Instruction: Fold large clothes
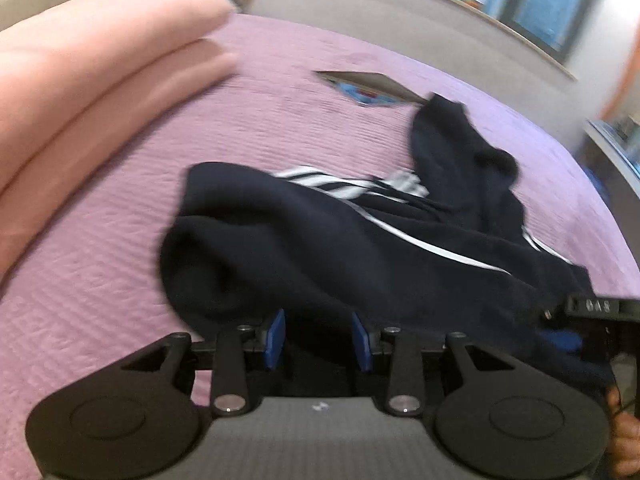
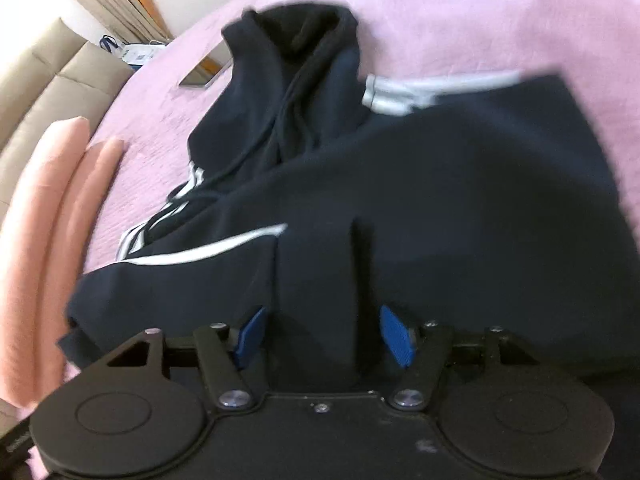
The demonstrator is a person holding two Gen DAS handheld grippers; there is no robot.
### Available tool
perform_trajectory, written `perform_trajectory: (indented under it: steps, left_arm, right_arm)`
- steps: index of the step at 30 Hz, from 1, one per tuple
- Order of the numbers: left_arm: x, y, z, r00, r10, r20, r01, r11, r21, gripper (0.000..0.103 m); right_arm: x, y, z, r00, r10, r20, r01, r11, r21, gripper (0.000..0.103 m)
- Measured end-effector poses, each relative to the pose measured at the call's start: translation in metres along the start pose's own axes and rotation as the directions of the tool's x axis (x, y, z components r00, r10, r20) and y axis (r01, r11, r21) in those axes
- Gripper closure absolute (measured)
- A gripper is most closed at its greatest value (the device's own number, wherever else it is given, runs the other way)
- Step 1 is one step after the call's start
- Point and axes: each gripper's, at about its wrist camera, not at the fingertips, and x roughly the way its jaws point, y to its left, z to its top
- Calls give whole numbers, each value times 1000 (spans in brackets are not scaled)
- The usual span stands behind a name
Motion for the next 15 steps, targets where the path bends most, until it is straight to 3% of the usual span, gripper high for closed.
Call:
perform_trajectory:
  steps: [1, 2, 3, 5, 7, 9, 11, 13, 14, 15]
  left_arm:
    - [-3, 8, 1, 1000, 10, 4, -10, 1000, -20, 64]
    - [-4, 15, 2, 1000, 17, 9, -17, 999, -38, 64]
    - [-12, 22, 4, 1000, 23, 20, -22, 998, -53, 64]
    - [-20, 30, 8, 998, 43, 49, -39, 997, -73, 64]
    - [-30, 33, 16, 995, 50, 82, -43, 996, -80, 64]
    - [-39, 32, 24, 992, 52, 112, -44, 996, -73, 64]
    - [-43, 31, 31, 989, 49, 140, -40, 997, -67, 64]
    - [-41, 29, 37, 988, 30, 150, -22, 998, -59, 64]
    - [-38, 27, 39, 989, 17, 146, -9, 998, -55, 63]
    - [-32, 25, 40, 991, 1, 131, 5, 999, -47, 63]
  right_arm:
    - [2, 5, -2, 1000, 19, -8, -19, 1000, -17, 48]
    - [1, 15, -2, 999, 42, -13, -43, 997, -57, 81]
    - [-2, 24, -2, 998, 59, -13, -60, 994, -87, 89]
    - [-18, 43, 7, 995, 98, 31, -93, 985, -144, 90]
    - [-51, 57, 18, 984, 108, 138, -78, 975, -207, 91]
    - [-97, 62, 30, 957, 60, 285, 17, 966, -258, 92]
    - [-136, 51, 38, 914, -28, 405, 134, 962, -236, 92]
    - [-155, 33, 44, 883, -130, 451, 235, 954, -185, 86]
    - [-154, 21, 46, 885, -184, 429, 282, 943, -179, 73]
    - [-146, 12, 48, 894, -232, 384, 321, 928, -187, 48]
